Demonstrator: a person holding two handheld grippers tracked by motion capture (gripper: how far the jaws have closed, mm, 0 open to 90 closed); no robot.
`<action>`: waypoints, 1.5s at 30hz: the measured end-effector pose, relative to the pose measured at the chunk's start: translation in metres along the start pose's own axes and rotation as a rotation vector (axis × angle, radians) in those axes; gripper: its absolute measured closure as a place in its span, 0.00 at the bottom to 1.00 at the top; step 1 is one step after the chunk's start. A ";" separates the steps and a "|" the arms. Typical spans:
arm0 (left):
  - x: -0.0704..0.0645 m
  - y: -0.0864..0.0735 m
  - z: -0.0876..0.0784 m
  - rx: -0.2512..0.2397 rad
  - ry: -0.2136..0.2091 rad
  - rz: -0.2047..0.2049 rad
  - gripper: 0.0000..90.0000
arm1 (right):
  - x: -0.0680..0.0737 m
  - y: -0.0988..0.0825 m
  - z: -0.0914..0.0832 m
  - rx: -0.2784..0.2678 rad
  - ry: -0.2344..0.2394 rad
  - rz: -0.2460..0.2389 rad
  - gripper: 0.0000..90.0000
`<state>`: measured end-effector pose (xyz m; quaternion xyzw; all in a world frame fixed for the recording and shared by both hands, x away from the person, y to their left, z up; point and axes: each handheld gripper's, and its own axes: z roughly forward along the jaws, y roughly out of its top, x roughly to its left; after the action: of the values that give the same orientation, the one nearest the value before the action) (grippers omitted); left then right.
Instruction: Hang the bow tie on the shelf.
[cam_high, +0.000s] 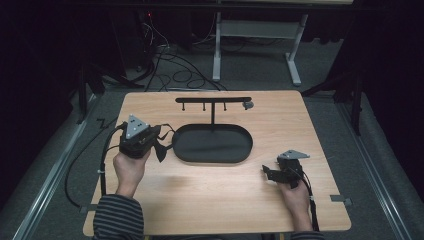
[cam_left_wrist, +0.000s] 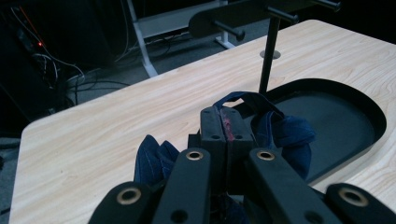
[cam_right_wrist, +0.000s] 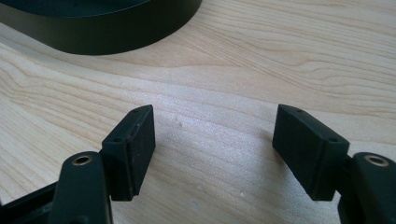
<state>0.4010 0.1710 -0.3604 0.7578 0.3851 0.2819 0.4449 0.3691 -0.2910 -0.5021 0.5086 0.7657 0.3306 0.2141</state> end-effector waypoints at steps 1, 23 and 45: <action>0.000 0.002 0.001 0.000 -0.001 0.004 0.99 | 0.000 0.000 0.000 0.000 0.000 0.000 0.35; -0.008 0.028 0.026 -0.012 -0.037 0.035 0.99 | 0.000 0.000 0.000 0.001 0.002 0.003 0.35; -0.001 0.052 0.051 -0.021 -0.021 0.022 0.99 | 0.000 0.000 0.000 0.000 0.003 0.002 0.35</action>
<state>0.4567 0.1306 -0.3369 0.7602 0.3692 0.2828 0.4537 0.3691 -0.2914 -0.5020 0.5090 0.7655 0.3315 0.2125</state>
